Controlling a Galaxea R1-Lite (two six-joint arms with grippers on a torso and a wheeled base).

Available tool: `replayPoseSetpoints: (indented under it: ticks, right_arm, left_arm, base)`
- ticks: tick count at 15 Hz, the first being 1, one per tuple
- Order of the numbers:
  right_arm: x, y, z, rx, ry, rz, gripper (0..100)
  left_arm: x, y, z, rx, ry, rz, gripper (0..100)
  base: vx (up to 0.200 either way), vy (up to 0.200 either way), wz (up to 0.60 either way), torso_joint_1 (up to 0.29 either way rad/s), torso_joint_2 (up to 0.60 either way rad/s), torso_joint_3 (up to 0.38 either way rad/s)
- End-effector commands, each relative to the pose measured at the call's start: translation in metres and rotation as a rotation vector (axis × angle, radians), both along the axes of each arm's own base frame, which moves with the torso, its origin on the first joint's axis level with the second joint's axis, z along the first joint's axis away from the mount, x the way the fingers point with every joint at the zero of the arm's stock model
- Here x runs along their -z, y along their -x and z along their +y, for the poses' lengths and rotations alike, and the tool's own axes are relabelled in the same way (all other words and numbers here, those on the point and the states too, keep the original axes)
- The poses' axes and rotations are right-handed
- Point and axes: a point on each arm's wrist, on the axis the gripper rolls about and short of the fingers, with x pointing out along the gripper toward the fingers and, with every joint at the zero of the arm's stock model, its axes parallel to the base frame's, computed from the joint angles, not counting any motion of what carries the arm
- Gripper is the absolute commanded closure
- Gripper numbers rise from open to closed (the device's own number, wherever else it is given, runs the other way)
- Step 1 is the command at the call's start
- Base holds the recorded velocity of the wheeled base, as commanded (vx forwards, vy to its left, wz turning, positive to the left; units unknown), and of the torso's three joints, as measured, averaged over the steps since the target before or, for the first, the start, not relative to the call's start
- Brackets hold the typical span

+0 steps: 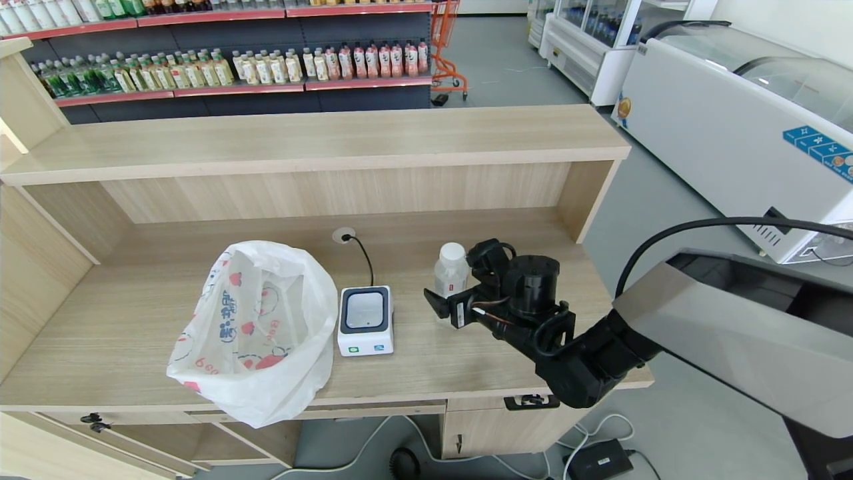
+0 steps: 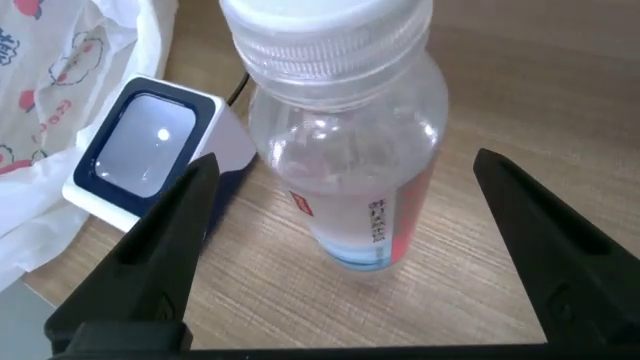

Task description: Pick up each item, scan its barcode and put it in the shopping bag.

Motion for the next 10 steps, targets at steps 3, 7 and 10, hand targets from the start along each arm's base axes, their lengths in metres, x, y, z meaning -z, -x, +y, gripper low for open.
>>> replayPoseSetpoints:
  ticks: [3,7,10]
  right_arm:
    - [0.008,-0.01,0.007,-0.021,-0.006,-0.009,0]
    - [0.008,-0.022,0.015,-0.023,-0.009,-0.03,0]
    - [0.008,-0.029,0.02,-0.024,-0.003,-0.039,0]
  left_arm:
    - [0.0,0.0,0.0,0.0,0.0,-0.001,0]
    - [0.0,0.0,0.0,0.0,0.0,0.0,0]
    - [0.0,0.0,0.0,0.0,0.0,0.0,0]
  base:
    - [0.0,0.0,0.0,0.0,0.0,0.0]
    - [0.0,0.0,0.0,0.0,0.0,0.0]
    - [0.0,0.0,0.0,0.0,0.0,0.0]
